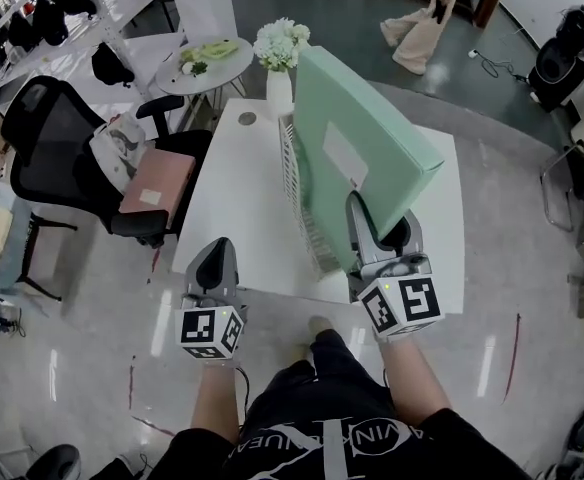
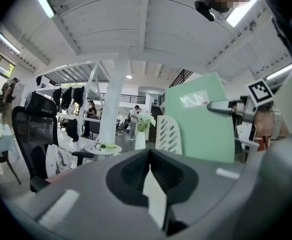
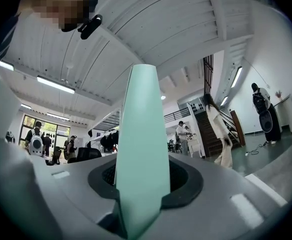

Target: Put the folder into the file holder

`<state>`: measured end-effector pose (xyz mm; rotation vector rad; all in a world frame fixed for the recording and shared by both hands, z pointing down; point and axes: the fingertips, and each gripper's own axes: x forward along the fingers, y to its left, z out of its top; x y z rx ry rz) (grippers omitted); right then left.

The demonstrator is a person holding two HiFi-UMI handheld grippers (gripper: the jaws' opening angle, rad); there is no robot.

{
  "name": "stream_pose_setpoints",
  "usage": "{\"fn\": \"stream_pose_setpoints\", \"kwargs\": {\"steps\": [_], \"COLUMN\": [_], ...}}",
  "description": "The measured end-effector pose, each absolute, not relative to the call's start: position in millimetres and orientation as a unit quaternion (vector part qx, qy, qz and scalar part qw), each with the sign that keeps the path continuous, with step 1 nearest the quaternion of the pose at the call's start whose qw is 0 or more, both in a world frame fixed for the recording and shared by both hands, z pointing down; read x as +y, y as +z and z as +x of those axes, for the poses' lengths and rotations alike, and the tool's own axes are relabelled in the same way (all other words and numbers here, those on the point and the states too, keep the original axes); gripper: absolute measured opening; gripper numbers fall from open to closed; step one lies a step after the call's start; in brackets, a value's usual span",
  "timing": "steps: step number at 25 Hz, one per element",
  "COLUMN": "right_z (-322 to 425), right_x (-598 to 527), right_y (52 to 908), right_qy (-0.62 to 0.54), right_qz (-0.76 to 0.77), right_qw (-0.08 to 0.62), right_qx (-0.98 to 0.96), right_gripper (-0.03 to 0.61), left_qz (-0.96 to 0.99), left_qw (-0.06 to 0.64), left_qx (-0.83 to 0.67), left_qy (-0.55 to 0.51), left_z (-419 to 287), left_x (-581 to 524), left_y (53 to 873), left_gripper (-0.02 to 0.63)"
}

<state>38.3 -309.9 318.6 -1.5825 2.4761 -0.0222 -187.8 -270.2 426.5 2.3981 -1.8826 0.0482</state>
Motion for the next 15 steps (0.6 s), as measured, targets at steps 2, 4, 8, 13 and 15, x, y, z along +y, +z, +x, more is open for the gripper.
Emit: {"fn": "stream_pose_setpoints", "kwargs": {"steps": [2, 4, 8, 13, 15], "right_z": [35.6, 34.2, 32.5, 35.6, 35.1], "right_x": [-314.9, -319.3, -325.0, -318.9, -319.7], "right_y": [322.3, 323.9, 323.1, 320.7, 322.8], "right_qy": [-0.008, -0.008, -0.005, 0.016, 0.022], "right_qz": [-0.534, -0.532, -0.533, -0.535, -0.537], "right_qw": [0.099, 0.101, 0.108, 0.149, 0.156], "right_qx": [0.84, 0.84, 0.839, 0.831, 0.829], "right_gripper": [0.173, 0.173, 0.176, 0.173, 0.172], "left_qz": [0.782, 0.778, 0.777, 0.778, 0.779], "left_qw": [0.049, 0.051, 0.056, 0.057, 0.058], "left_qx": [-0.622, -0.625, -0.626, -0.625, -0.624], "left_qy": [0.015, 0.016, 0.02, 0.025, 0.027], "left_z": [-190.1, -191.8, -190.9, -190.4, -190.7], "left_x": [-273.5, -277.2, -284.7, -289.7, -291.4], "left_y": [430.1, 432.6, 437.2, 438.5, 438.9], "left_gripper": [0.0, 0.0, 0.0, 0.0, 0.0]}}
